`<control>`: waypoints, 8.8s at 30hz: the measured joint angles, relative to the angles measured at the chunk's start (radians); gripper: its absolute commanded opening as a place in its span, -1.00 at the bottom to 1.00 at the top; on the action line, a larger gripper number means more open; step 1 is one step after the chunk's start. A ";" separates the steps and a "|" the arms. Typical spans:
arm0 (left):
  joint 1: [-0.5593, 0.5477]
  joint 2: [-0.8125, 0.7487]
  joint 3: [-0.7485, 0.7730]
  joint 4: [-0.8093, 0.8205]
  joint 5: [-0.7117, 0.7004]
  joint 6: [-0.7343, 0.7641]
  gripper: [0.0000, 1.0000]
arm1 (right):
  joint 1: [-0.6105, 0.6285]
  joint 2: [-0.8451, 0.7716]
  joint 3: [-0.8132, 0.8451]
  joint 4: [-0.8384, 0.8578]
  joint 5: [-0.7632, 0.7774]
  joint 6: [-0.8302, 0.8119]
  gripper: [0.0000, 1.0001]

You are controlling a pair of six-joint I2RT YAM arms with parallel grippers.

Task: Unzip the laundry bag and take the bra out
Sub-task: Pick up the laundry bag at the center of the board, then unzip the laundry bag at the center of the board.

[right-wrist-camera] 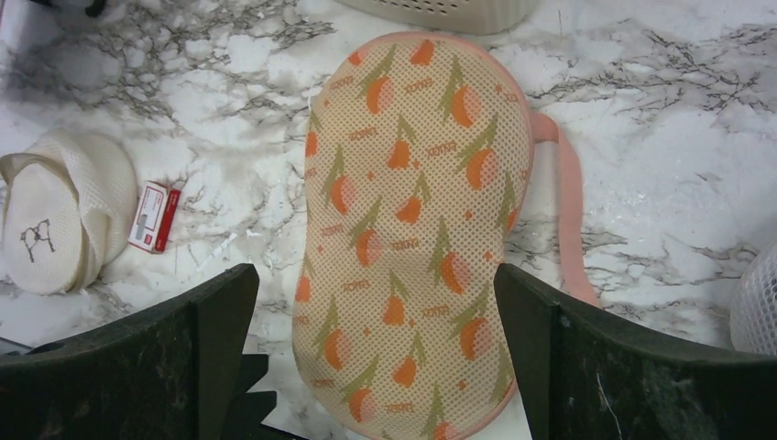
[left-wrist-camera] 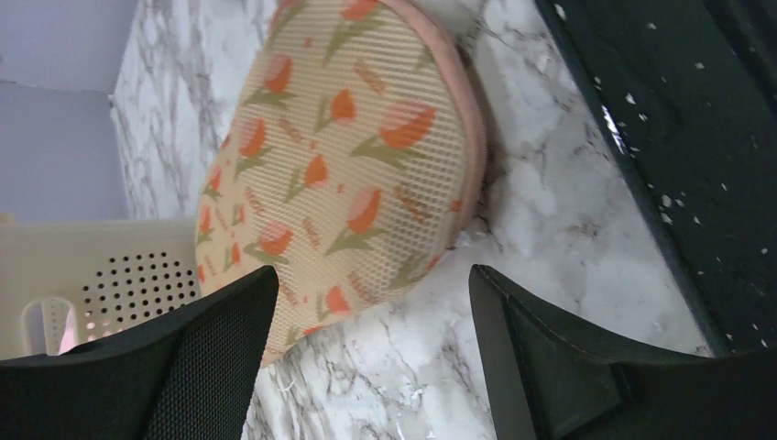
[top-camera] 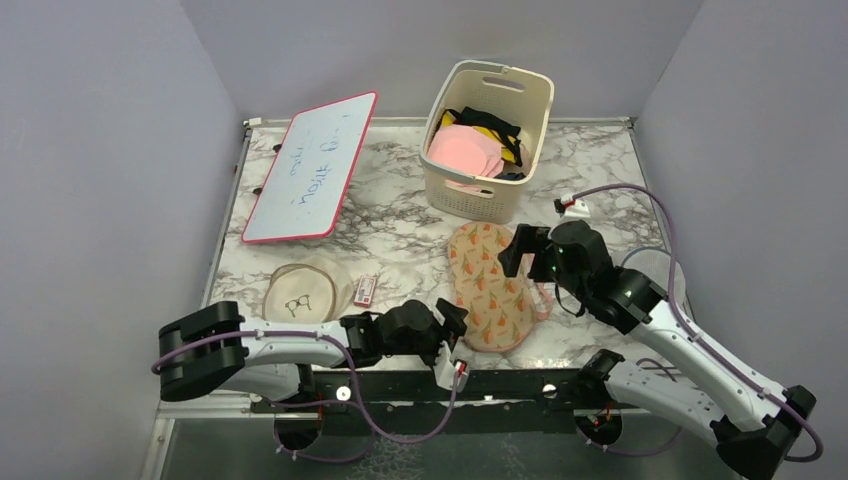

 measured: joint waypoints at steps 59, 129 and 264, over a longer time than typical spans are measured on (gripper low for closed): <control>0.118 0.116 0.362 -0.403 -0.231 -0.494 -1.00 | 0.000 0.139 -0.001 0.043 -0.125 -0.022 0.99; 0.305 0.309 0.516 -0.322 0.007 -0.966 -1.00 | 0.007 0.087 -0.491 0.859 -0.380 -0.265 -0.18; 0.345 0.227 0.516 -0.304 0.028 -0.964 -1.00 | 0.205 0.207 -0.689 1.601 -0.046 -0.912 -0.53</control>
